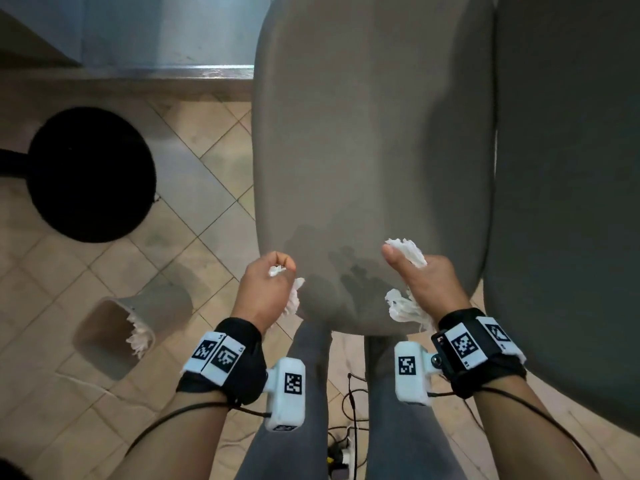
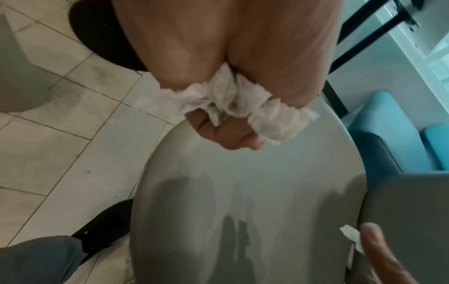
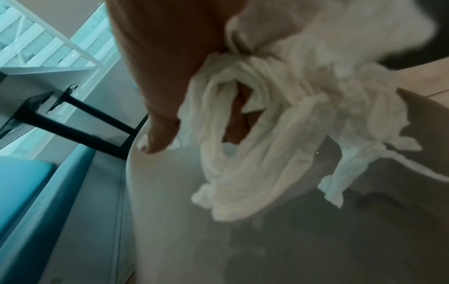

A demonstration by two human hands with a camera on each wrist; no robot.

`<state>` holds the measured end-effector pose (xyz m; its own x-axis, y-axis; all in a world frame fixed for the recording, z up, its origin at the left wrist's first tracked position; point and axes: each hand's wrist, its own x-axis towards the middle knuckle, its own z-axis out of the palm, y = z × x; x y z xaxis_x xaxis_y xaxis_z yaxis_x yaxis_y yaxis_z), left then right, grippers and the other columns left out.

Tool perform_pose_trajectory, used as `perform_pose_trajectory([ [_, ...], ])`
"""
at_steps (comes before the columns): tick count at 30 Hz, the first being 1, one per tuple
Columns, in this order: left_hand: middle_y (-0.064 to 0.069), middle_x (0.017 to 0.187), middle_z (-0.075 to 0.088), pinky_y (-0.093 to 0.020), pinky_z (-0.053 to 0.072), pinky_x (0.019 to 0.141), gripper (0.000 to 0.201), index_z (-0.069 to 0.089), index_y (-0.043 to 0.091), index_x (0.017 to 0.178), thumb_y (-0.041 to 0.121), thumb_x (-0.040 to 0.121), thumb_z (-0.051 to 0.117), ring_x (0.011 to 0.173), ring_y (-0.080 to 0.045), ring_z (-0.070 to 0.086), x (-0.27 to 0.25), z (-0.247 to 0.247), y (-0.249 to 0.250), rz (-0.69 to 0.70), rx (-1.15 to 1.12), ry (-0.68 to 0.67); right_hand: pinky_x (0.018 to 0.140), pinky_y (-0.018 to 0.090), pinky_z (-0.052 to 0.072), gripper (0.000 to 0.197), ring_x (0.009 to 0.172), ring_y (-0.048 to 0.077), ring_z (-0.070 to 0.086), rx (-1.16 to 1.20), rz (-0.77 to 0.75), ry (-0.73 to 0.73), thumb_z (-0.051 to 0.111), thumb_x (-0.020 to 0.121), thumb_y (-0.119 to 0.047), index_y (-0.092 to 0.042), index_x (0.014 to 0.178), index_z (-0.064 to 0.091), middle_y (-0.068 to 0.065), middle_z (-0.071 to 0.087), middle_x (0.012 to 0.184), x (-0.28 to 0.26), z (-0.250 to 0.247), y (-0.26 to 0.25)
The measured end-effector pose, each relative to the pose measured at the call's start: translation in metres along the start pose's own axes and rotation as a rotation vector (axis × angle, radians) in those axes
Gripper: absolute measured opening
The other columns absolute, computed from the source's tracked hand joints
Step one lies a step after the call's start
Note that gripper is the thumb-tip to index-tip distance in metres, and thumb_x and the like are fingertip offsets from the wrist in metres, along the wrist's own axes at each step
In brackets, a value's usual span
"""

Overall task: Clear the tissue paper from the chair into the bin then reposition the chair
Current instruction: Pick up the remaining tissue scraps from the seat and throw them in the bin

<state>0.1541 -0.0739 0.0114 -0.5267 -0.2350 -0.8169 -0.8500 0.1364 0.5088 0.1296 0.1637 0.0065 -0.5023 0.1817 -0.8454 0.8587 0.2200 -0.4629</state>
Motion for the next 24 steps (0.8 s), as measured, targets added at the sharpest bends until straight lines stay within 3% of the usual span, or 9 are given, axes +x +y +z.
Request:
perform_pose_trajectory([
  [3, -0.004, 0.064, 0.054, -0.032, 0.04, 0.06, 0.019, 0.059, 0.018, 0.071, 0.015, 0.088, 0.052, 0.062, -0.022, 0.049, -0.012, -0.008, -0.009, -0.023, -0.133, 0.063, 0.057, 0.03, 0.033, 0.07, 0.048, 0.019, 0.034, -0.113, -0.035, 0.004, 0.05, 0.077, -0.081, -0.017, 0.051, 0.036, 0.003, 0.035, 0.051, -0.007, 0.006, -0.015],
  [5, 0.002, 0.062, 0.051, -0.032, 0.039, 0.063, 0.02, 0.058, 0.007, 0.074, 0.021, 0.089, 0.054, 0.063, -0.02, 0.045, -0.02, -0.011, -0.018, -0.02, -0.156, 0.114, 0.056, 0.03, 0.029, 0.079, 0.052, 0.019, 0.03, -0.192, -0.066, -0.015, 0.028, 0.083, -0.083, -0.009, 0.058, 0.035, 0.012, 0.032, 0.06, -0.009, 0.009, -0.022],
  [6, 0.006, 0.06, 0.05, -0.03, 0.039, 0.064, 0.024, 0.058, 0.005, 0.074, 0.024, 0.089, 0.056, 0.062, -0.018, 0.045, -0.025, -0.012, -0.023, -0.019, -0.155, 0.144, 0.055, 0.03, 0.029, 0.077, 0.051, 0.019, 0.031, -0.215, -0.084, -0.023, 0.025, 0.087, -0.08, -0.008, 0.06, 0.038, 0.012, 0.032, 0.059, -0.008, 0.01, -0.023],
  [10, 0.008, 0.055, 0.051, -0.029, 0.043, 0.06, 0.029, 0.056, 0.019, 0.065, 0.034, 0.084, 0.072, 0.055, -0.014, 0.047, -0.044, -0.011, -0.04, -0.042, -0.21, 0.246, 0.058, 0.03, 0.038, 0.053, 0.053, 0.019, 0.045, -0.295, -0.186, -0.051, 0.049, 0.096, -0.051, -0.01, 0.064, 0.057, 0.003, 0.049, 0.056, -0.002, 0.013, -0.027],
  [14, 0.003, 0.063, 0.054, -0.026, 0.04, 0.049, 0.024, 0.053, 0.022, 0.071, 0.016, 0.081, 0.073, 0.05, -0.012, 0.046, -0.07, -0.004, -0.054, -0.056, -0.184, 0.273, 0.064, 0.03, 0.048, 0.005, 0.058, 0.016, 0.056, -0.474, -0.315, -0.141, 0.067, 0.087, -0.024, -0.021, 0.086, 0.064, -0.002, 0.062, 0.07, 0.001, 0.014, -0.032],
  [16, -0.001, 0.074, 0.061, -0.02, 0.04, 0.046, 0.022, 0.056, 0.024, 0.079, 0.007, 0.083, 0.068, 0.052, -0.011, 0.051, -0.082, 0.002, -0.06, -0.07, -0.164, 0.274, 0.063, 0.03, 0.051, 0.025, 0.058, 0.016, 0.057, -0.543, -0.314, -0.209, 0.063, 0.084, -0.009, -0.03, 0.097, 0.064, 0.0, 0.062, 0.076, 0.001, 0.016, -0.036],
  [18, -0.004, 0.087, 0.065, -0.022, 0.047, 0.051, 0.027, 0.059, 0.029, 0.083, 0.003, 0.086, 0.064, 0.062, -0.014, 0.06, -0.092, 0.01, -0.069, -0.08, -0.206, 0.268, 0.056, 0.027, 0.05, 0.039, 0.052, 0.012, 0.053, -0.581, -0.297, -0.278, 0.053, 0.083, 0.003, -0.029, 0.101, 0.065, 0.002, 0.061, 0.081, 0.0, 0.022, -0.041],
  [21, 0.0, 0.102, 0.064, -0.042, 0.059, 0.074, 0.036, 0.063, 0.039, 0.088, 0.003, 0.089, 0.059, 0.085, -0.022, 0.067, -0.104, 0.021, -0.086, -0.133, -0.292, 0.246, 0.048, 0.022, 0.046, 0.036, 0.054, 0.009, 0.055, -0.567, -0.307, -0.363, 0.045, 0.083, 0.012, -0.018, 0.089, 0.063, 0.001, 0.062, 0.082, -0.007, 0.038, -0.043],
  [24, 0.007, 0.094, 0.069, -0.05, 0.059, 0.083, 0.037, 0.065, 0.046, 0.092, 0.009, 0.091, 0.057, 0.09, -0.021, 0.07, -0.117, 0.023, -0.107, -0.214, -0.411, 0.236, 0.053, 0.023, 0.046, 0.033, 0.065, 0.016, 0.06, -0.6, -0.329, -0.443, 0.043, 0.084, 0.012, -0.016, 0.08, 0.06, 0.002, 0.066, 0.085, -0.015, 0.061, -0.038],
])
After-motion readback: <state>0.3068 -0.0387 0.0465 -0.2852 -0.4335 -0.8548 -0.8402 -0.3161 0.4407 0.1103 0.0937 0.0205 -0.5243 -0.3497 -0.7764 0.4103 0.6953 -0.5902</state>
